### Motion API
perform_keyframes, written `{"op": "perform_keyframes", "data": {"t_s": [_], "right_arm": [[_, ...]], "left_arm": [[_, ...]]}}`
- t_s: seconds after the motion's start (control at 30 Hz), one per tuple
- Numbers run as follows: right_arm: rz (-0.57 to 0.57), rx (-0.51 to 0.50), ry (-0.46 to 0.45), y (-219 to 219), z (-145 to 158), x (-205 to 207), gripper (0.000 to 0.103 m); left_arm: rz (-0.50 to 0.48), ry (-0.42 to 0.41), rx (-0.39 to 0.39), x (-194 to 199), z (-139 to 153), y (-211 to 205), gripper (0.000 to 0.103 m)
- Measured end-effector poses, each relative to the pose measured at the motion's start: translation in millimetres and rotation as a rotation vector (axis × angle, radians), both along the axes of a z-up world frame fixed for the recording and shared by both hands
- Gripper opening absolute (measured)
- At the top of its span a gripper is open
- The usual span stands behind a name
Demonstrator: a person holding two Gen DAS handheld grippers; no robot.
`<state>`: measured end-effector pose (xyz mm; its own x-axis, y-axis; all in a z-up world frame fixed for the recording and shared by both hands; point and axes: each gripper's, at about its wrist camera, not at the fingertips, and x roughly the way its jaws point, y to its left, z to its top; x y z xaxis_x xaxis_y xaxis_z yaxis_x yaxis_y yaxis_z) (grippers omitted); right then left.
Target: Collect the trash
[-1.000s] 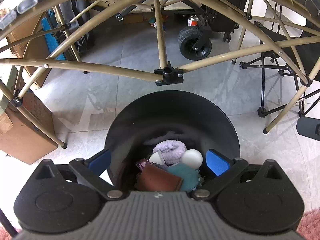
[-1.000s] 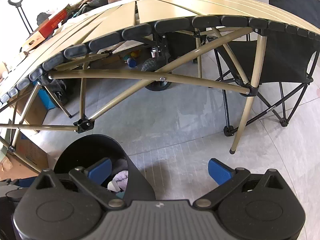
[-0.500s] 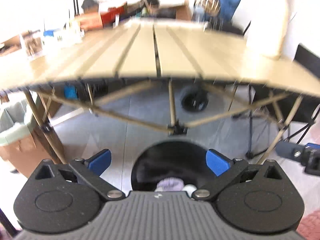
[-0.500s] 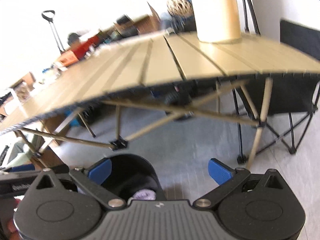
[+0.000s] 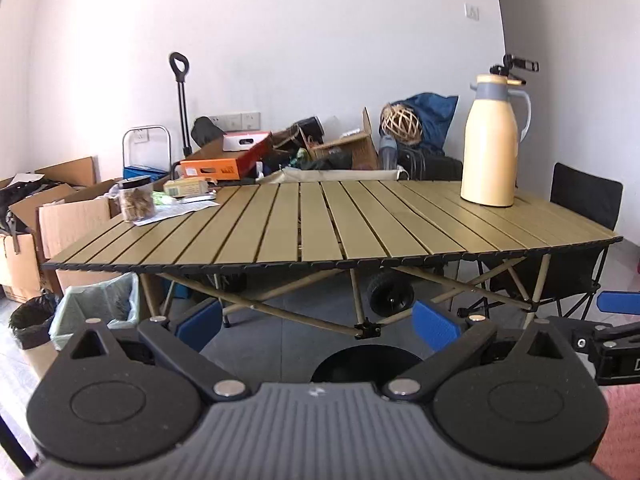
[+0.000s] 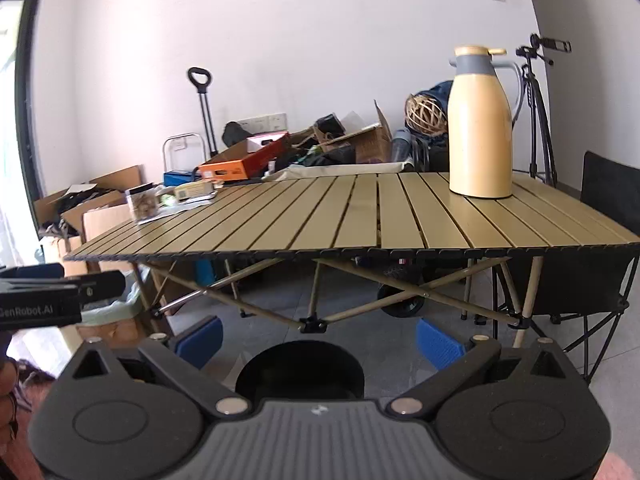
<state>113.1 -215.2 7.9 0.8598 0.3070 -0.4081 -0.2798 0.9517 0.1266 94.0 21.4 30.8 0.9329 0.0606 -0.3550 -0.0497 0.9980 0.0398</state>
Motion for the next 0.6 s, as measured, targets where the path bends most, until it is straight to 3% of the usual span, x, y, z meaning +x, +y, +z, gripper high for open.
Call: {"op": "perform_keyframes", "data": {"t_s": [0.33, 0.6], "right_arm": [[0.031, 0.002, 0.055, 3, -1, -58, 0.103], [0.034, -0.003, 0.086, 5, -7, -72, 0.103]], "left_arm": [[-0.003, 0.035, 0.006, -62, -25, 1, 0.103], [0.000, 0.050, -0.005, -69, -30, 5, 0.103]]}}
